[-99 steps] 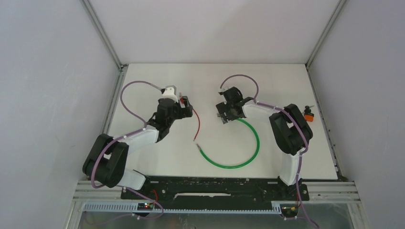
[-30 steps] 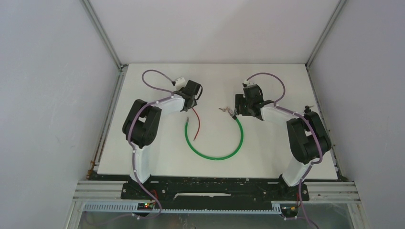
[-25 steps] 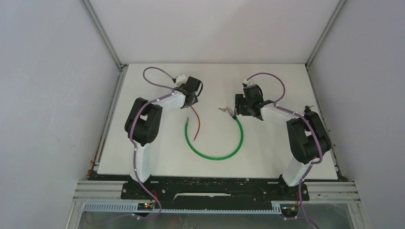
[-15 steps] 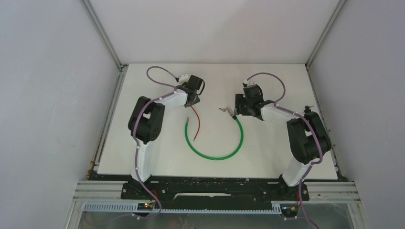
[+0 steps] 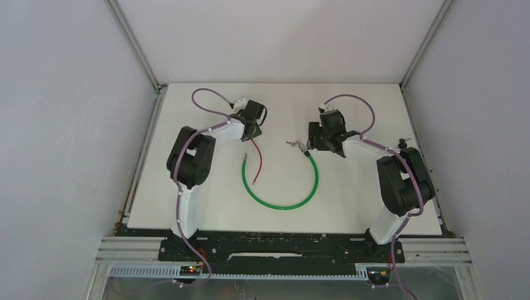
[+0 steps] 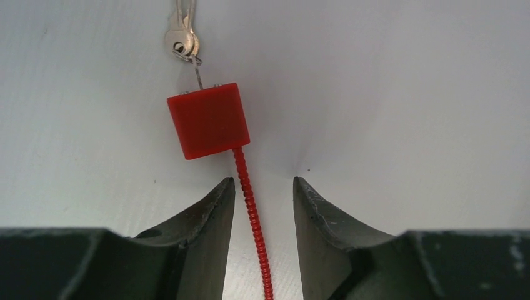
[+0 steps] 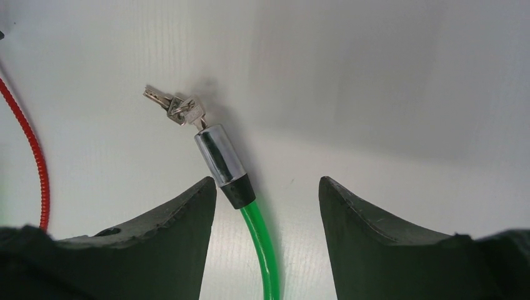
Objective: Lock with the key
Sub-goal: Pick up the lock from the center of the board.
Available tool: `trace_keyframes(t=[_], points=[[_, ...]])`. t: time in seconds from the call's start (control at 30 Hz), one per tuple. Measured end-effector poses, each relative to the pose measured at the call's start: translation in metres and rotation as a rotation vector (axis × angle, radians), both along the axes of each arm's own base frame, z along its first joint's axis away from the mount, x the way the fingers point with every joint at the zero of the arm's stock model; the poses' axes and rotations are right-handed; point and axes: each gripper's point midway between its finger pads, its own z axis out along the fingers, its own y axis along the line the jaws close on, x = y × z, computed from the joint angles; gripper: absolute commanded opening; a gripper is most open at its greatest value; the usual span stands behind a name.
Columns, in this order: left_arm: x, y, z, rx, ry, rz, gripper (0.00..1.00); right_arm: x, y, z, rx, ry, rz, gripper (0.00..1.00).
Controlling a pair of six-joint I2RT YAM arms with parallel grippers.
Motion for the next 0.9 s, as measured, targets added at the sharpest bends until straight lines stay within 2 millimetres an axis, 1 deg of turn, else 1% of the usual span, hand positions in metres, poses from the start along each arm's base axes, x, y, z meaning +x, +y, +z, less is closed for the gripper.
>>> trace_keyframes(t=[0.2, 0.3, 0.37, 0.4, 0.43, 0.57, 0.67, 0.73, 0.77, 0.9], points=[[-0.001, 0.016, 0.0, 0.008, -0.008, 0.01, 0.47, 0.0, 0.001, 0.0, 0.01, 0.003, 0.002, 0.64], [-0.001, 0.02, 0.0, 0.009, -0.001, 0.016, 0.45, 0.0, 0.001, 0.0, 0.013, 0.004, 0.005, 0.64], [-0.002, 0.02, 0.0, 0.008, 0.01, 0.013, 0.4, 0.0, 0.001, 0.0, 0.013, 0.004, 0.005, 0.64], [-0.002, 0.02, 0.0, 0.01, 0.015, 0.013, 0.35, 0.0, 0.001, 0.0, 0.013, 0.005, 0.005, 0.64], [-0.002, 0.019, 0.0, 0.01, 0.02, 0.011, 0.32, 0.0, 0.001, 0.0, 0.013, 0.005, 0.005, 0.64], [-0.003, 0.019, -0.001, 0.017, 0.036, 0.002, 0.28, 0.0, 0.001, 0.0, 0.013, 0.005, 0.005, 0.64], [-0.003, 0.018, -0.001, 0.02, 0.045, -0.002, 0.14, 0.0, 0.001, 0.0, 0.013, 0.005, 0.005, 0.64], [-0.003, 0.018, -0.001, 0.021, 0.048, -0.008, 0.02, 0.0, 0.001, 0.0, 0.013, 0.005, 0.005, 0.64], [-0.003, 0.018, -0.002, 0.025, 0.051, -0.015, 0.0, 0.0, 0.001, 0.0, 0.013, 0.005, 0.005, 0.64], [-0.004, 0.016, -0.002, 0.029, 0.057, -0.035, 0.0, 0.0, 0.001, 0.0, 0.012, 0.004, 0.005, 0.66]])
